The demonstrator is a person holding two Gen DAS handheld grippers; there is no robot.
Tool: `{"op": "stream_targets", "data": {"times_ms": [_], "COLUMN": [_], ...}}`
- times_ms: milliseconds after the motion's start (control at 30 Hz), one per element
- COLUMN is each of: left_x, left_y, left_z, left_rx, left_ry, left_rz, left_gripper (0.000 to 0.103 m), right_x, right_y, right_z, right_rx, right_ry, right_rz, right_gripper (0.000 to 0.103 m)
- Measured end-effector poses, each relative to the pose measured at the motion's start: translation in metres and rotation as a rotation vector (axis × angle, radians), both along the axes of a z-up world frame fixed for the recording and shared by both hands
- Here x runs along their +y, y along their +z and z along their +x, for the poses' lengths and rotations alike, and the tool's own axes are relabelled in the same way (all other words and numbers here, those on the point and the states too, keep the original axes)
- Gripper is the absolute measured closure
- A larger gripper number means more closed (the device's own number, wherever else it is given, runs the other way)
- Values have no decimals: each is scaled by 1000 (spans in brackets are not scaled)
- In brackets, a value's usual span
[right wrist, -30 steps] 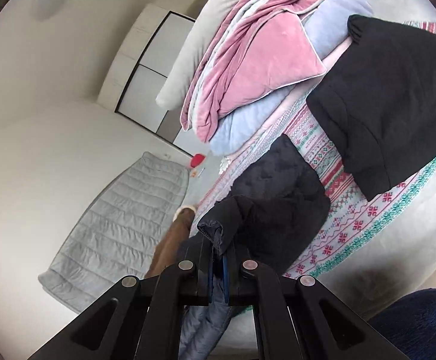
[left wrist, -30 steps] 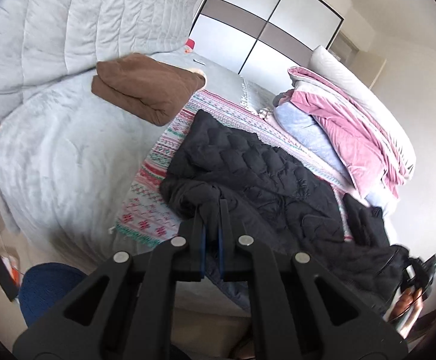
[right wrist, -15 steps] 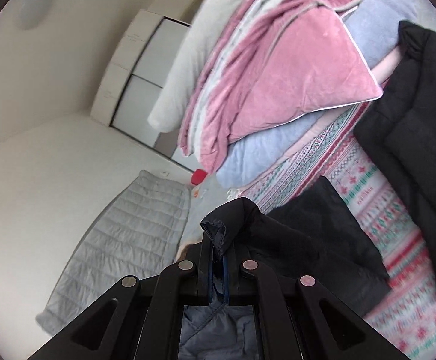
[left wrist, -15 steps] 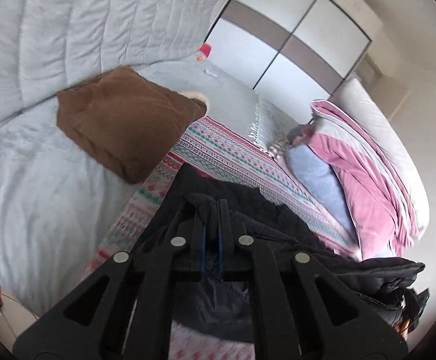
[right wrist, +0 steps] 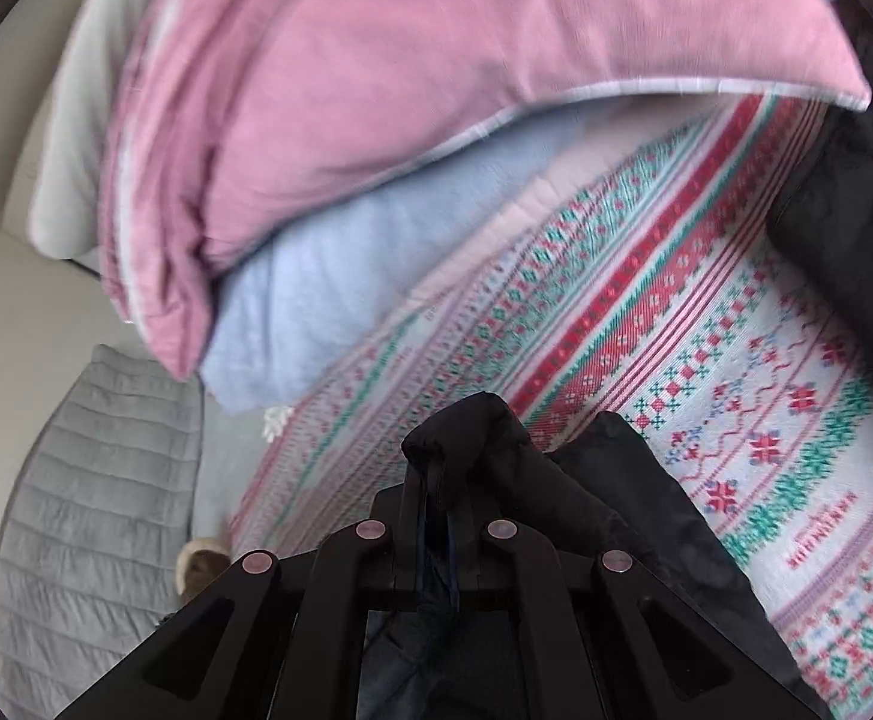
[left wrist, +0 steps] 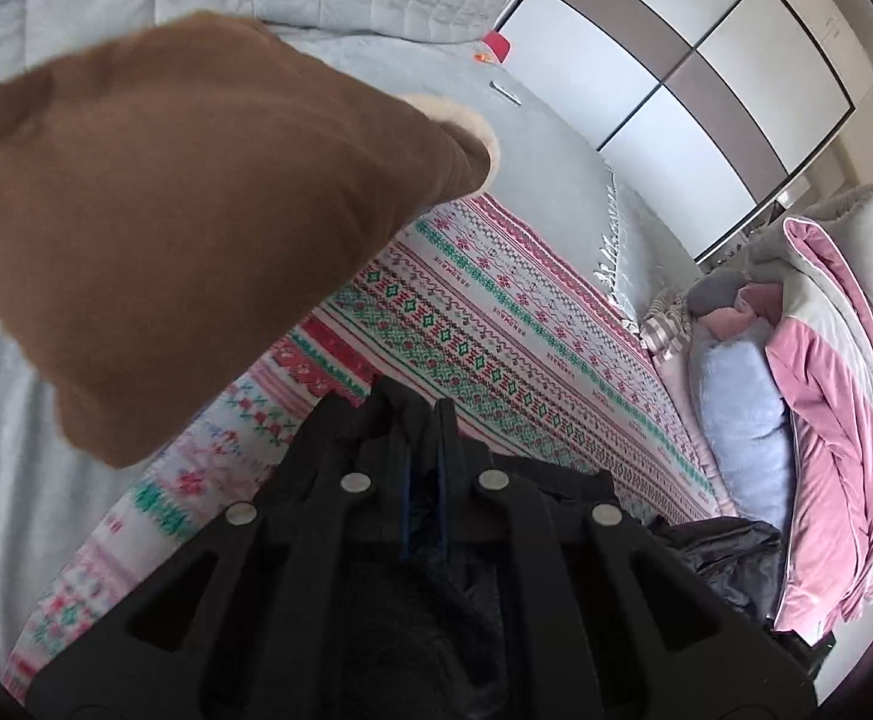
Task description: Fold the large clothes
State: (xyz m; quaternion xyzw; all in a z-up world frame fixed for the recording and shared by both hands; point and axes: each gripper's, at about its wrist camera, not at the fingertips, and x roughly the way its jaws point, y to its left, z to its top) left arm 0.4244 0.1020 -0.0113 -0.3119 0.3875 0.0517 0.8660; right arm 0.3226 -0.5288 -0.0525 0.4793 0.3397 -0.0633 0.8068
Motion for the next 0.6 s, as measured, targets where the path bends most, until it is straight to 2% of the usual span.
{"op": "stream_targets", "data": {"times_ms": [67, 167, 233, 267, 300, 333, 400, 467, 600], "left_x": [1, 0, 4, 8, 11, 14, 18, 18, 1], "left_y": [-9, -13, -12, -8, -3, 5, 18, 30, 36], "left_z": [9, 17, 15, 12, 9, 2, -5, -13, -17], "left_rx": [7, 16, 14, -5, -28, -58, -95, -113, -73], "left_ry": [-2, -26, -17, -10, 2, 21, 30, 27, -39], "left_rz": [16, -3, -43, -70, -86, -91, -82, -52, 15], "left_gripper": [94, 88, 66, 59, 46, 40, 39, 39, 38], "right_x": [0, 5, 4, 3, 1, -1, -7, -13, -12], "right_y": [-8, -13, -14, -14, -13, -11, -4, 6, 24], "right_z": [17, 27, 28, 27, 24, 22, 9, -2, -16], "right_rx": [1, 33, 41, 39, 38, 38, 35, 39, 49], "right_ry": [19, 47, 49, 46, 38, 24, -14, -46, -47], "right_rz": [-16, -80, -70, -67, -66, -67, -67, -80, -157], "right_gripper": [98, 95, 88, 83, 78, 76, 65, 63, 63]}}
